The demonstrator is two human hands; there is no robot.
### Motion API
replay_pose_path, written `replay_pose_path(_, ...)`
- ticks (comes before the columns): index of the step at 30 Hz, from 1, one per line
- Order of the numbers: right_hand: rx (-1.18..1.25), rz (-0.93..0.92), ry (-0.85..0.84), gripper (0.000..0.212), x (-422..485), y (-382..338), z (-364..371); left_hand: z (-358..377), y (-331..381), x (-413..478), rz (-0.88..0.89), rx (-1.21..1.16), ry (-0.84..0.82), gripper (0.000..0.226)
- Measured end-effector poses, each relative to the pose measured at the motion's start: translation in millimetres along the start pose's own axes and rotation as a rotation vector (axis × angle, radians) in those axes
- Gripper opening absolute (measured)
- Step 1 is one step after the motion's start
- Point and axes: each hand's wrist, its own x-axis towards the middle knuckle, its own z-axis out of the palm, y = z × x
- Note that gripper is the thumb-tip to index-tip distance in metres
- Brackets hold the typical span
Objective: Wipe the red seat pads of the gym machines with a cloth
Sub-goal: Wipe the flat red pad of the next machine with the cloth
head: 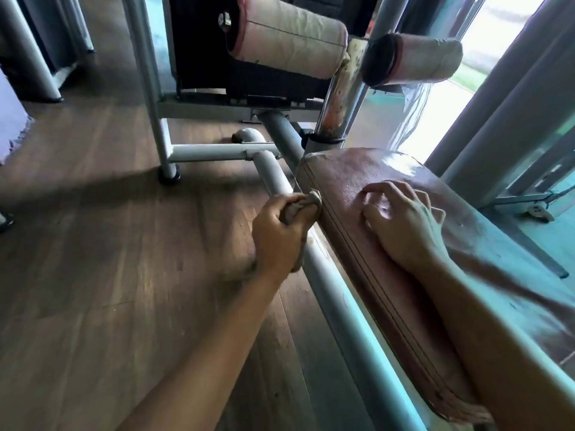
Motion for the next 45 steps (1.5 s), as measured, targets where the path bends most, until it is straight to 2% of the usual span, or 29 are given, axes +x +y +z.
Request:
replay_pose_path(3,0.015,0.011,-0.004,0.023,3,2,3,-2,-1,21,-0.058,0.051,-0.028,0.022)
replay_pose_path(8,0.030,0.030,0.012,0.027,5,3,4,-15,6,-40,0.183,0.113,-0.251,0.022)
replay_pose_path(13,0.049,0.043,0.026,0.022,5,3,4,-12,-7,7,0.116,0.147,-0.135,0.019)
replay_pose_path(16,0.047,0.046,0.016,0.023,7,4,5,-13,-7,-9,0.069,0.075,-0.208,0.020)
replay_pose_path(19,0.056,0.052,0.024,0.022,8,4,6,-14,-4,-35,0.124,0.064,-0.282,0.022)
replay_pose_path(24,0.048,0.053,0.022,0.023,8,5,7,-6,-18,-9,0.099,0.028,-0.129,0.027)
replay_pose_path(30,0.074,0.045,0.015,0.020,9,5,5,-9,-10,11,0.123,0.114,-0.138,0.018)
replay_pose_path(35,0.084,0.052,0.009,0.019,8,5,5,2,-7,66,-0.034,0.028,-0.002,0.020)
replay_pose_path(41,0.077,0.070,-0.003,0.025,8,5,4,-2,7,16,0.184,0.080,-0.119,0.019)
replay_pose_path(45,0.089,0.075,-0.009,0.025,8,3,3,6,1,80,0.109,0.135,-0.003,0.020)
